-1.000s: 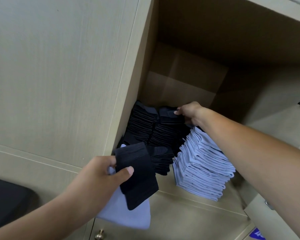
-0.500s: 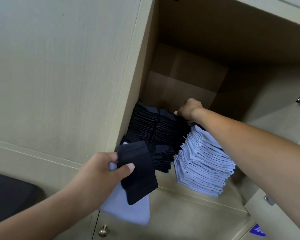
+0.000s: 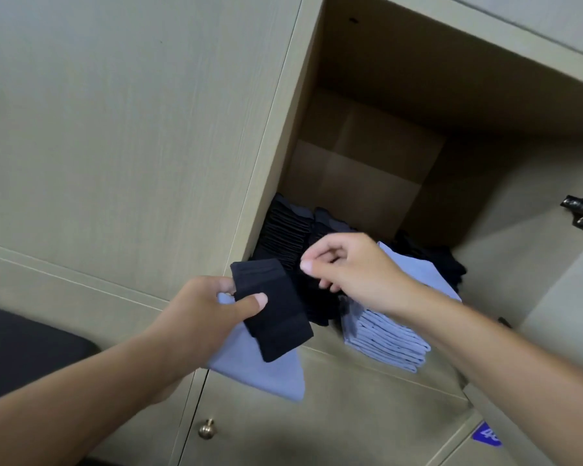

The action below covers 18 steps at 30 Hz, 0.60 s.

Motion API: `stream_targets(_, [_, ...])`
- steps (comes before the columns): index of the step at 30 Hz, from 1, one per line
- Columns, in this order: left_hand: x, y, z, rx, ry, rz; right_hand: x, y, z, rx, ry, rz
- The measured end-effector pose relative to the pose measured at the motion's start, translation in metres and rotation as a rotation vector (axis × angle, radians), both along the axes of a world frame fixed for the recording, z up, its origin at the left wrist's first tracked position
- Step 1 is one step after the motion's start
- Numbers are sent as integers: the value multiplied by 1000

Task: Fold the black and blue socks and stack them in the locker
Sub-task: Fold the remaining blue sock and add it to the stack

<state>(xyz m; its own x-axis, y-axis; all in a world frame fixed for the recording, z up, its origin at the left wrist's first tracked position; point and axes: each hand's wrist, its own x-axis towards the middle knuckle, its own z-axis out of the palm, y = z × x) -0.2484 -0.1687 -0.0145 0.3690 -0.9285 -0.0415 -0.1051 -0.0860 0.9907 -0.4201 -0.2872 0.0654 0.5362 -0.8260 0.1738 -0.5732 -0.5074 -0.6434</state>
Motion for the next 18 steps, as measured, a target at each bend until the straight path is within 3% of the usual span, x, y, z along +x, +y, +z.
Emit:
stream_targets(11, [0,6,-2,-47,132,-158,-12,53,-26,253,-178,54])
stream_targets(18, [-2,5,-7,-90,162,-252,-20,55,-37,240,-187,34])
